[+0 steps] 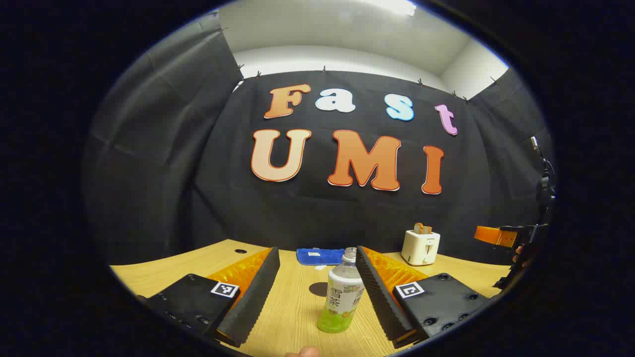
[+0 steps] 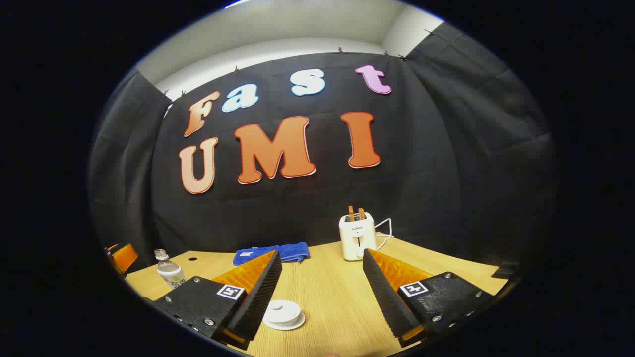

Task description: Open the teacup lid with one hand, grasp the water bottle and pour water into the teacup with the other hand; after pouring, place the water bottle on the coaster and then close the teacup lid.

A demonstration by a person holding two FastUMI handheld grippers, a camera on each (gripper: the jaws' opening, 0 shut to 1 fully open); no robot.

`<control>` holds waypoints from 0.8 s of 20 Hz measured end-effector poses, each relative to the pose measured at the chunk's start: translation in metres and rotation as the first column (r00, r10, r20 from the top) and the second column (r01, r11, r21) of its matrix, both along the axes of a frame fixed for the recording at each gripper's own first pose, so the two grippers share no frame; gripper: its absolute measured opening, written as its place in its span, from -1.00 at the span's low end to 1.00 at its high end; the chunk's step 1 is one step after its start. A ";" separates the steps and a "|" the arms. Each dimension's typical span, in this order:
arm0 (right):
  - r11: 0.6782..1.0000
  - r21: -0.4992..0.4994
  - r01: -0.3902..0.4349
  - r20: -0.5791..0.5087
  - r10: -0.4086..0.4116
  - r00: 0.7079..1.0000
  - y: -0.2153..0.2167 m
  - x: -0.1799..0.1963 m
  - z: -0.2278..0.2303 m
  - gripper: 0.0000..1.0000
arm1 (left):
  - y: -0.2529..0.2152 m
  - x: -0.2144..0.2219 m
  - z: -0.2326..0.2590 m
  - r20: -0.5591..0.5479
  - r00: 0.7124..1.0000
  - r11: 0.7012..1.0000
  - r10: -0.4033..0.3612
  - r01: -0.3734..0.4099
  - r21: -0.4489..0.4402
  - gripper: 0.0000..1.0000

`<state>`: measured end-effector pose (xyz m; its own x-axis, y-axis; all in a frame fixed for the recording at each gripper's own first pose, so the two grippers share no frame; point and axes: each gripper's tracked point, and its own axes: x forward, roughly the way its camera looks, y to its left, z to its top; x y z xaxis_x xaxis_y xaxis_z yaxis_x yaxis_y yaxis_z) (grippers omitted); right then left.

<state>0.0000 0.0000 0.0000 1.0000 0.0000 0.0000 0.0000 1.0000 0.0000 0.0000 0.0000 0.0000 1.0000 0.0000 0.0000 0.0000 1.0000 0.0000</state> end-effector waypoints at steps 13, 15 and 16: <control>0.976 -0.116 -0.183 -0.099 0.172 0.980 0.057 -0.002 -0.030 0.95 | -0.004 0.000 0.002 0.002 0.998 0.998 -0.058 0.058 -0.002 0.99; 0.987 -0.055 -0.150 -0.045 0.148 0.988 0.053 0.008 -0.011 0.96 | -0.002 0.002 0.004 0.005 0.998 0.998 -0.056 0.056 0.008 0.99; 0.990 -0.024 -0.142 -0.040 0.141 0.989 0.050 0.012 -0.010 0.96 | -0.003 0.003 0.006 0.011 0.998 0.998 -0.055 0.055 0.009 0.97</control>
<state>0.0119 0.0496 -0.0099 0.9892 0.1414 -0.0397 -0.1424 0.9895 -0.0236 0.0028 -0.0029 0.0061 0.9984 -0.0553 0.0105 0.0552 0.9984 0.0087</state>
